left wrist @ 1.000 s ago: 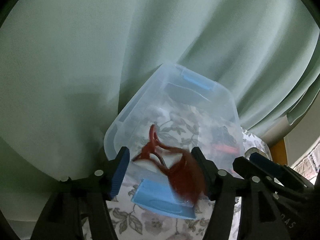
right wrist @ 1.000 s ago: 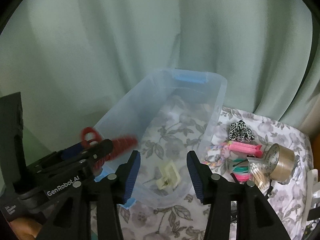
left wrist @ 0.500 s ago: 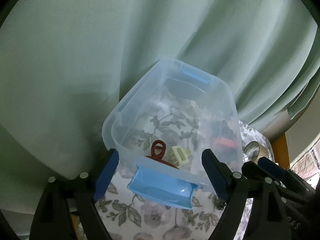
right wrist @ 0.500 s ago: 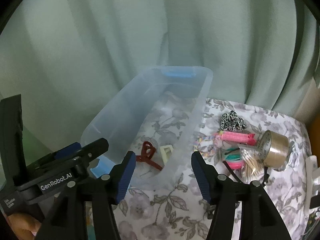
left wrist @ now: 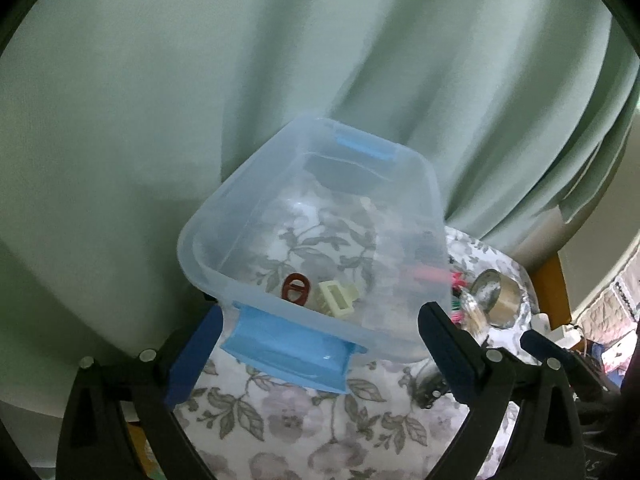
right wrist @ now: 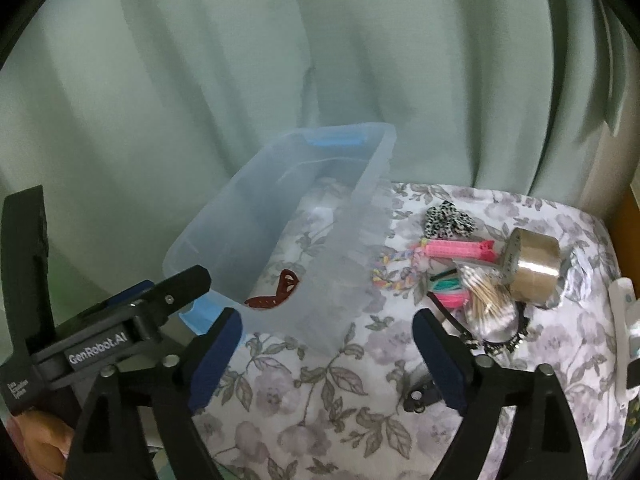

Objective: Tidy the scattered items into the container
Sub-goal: 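Move both grippers back over the remaining items on the bed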

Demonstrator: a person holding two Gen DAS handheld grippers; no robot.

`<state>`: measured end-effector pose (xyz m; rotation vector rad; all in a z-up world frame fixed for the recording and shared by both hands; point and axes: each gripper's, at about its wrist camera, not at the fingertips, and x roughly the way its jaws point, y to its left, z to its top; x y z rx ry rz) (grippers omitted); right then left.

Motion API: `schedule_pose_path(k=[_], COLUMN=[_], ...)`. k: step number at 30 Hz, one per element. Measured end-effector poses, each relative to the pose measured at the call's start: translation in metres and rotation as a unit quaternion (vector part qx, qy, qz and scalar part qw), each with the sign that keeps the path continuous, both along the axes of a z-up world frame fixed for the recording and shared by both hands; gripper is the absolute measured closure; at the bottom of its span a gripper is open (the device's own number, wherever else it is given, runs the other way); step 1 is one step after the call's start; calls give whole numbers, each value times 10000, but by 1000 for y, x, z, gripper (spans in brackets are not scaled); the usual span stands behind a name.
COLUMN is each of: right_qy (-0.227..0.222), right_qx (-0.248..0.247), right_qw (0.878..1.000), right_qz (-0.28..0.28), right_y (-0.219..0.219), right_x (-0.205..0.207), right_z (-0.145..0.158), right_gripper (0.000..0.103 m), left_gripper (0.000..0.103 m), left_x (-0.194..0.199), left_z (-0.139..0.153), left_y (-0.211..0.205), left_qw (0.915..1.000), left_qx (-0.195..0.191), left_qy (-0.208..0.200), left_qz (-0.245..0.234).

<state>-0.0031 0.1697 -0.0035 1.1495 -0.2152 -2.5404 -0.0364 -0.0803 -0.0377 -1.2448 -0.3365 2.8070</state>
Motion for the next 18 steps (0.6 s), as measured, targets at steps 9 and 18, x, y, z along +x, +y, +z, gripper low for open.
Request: schedule_pose_path(k=[9,18], right_qy=[260,510], right_qx=[-264,-377], right_qw=[9978,9929], right_qz=[-548,-1007], right_y=[54,98], right_x=[11,32], right_z=[9,8], right_gripper=[0,0], left_gripper=[5,0], left_x=[8,17], left_z=[8,10], left_y=[37,84], left_qw=[9992,9959], left_qx=[-33,-146], left_qy=[149,284], left_qz=[-364,-850])
